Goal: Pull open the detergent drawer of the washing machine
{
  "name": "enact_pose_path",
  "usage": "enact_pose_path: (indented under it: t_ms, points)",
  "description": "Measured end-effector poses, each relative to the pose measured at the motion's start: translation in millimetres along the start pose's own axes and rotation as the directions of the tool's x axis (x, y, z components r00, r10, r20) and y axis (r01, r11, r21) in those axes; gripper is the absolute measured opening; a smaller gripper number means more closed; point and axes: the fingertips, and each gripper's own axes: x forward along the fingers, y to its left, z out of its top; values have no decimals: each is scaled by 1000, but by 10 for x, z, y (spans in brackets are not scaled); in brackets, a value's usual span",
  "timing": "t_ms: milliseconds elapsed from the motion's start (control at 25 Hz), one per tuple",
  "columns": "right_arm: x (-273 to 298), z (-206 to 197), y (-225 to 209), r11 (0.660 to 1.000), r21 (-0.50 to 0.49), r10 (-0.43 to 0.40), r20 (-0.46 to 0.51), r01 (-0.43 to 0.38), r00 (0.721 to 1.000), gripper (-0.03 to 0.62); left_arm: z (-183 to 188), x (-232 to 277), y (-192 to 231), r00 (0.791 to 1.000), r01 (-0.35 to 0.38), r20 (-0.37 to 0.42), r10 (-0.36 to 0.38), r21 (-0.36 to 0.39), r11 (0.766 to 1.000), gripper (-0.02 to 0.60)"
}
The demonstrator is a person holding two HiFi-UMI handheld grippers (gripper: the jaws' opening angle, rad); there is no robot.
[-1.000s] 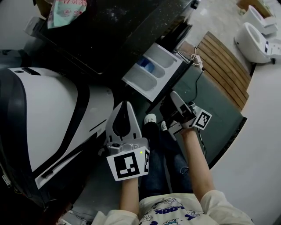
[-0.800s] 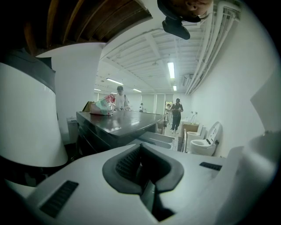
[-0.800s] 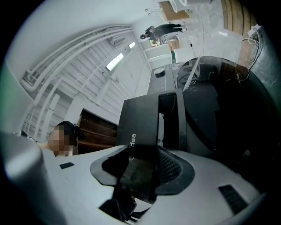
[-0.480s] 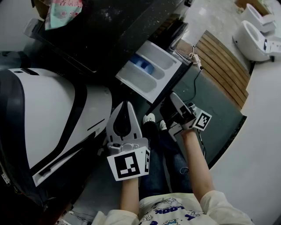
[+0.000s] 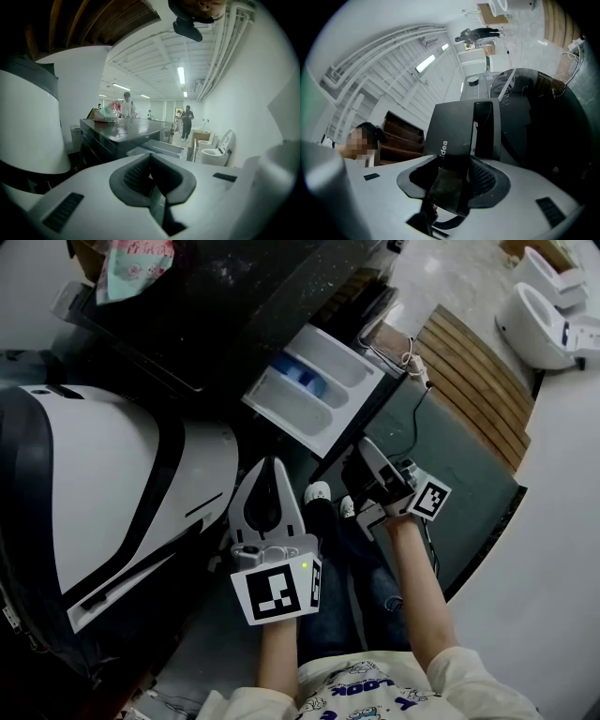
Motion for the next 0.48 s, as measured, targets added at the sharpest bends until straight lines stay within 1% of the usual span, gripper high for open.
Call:
enact_pose_path:
  t_ms: [80,160,240,280,360,400,480]
  points:
    - [-16,8,0,998,-52,-32,-10,32,999,196,10,-9,-2,1000,-4,0,4,-1,1000,15]
    - [-59,16,-13,989,-118,-88,-26,85,996,196,32,-20,6,1000,-11,2,11,-5,1000,15]
    - [-116,21,1,970,-197,-152,-48,140,987,196,71,-34,18,1000,-18,7,18,-10,1000,15]
    - [-143,28,26,956,-243,-185,-57,166,981,196,94,-43,21,1000,-20,9,20,-11,1000,14]
    - [-182,65,106,914,-341,-253,-60,218,966,196,154,-58,26,1000,-25,13,25,-9,1000,15]
    - [-191,97,158,886,-394,-288,-55,245,956,195,191,-66,29,999,-27,16,27,-7,1000,15]
    - [-199,179,299,813,-503,-357,-31,294,934,190,279,-88,31,999,-32,20,32,-5,999,15]
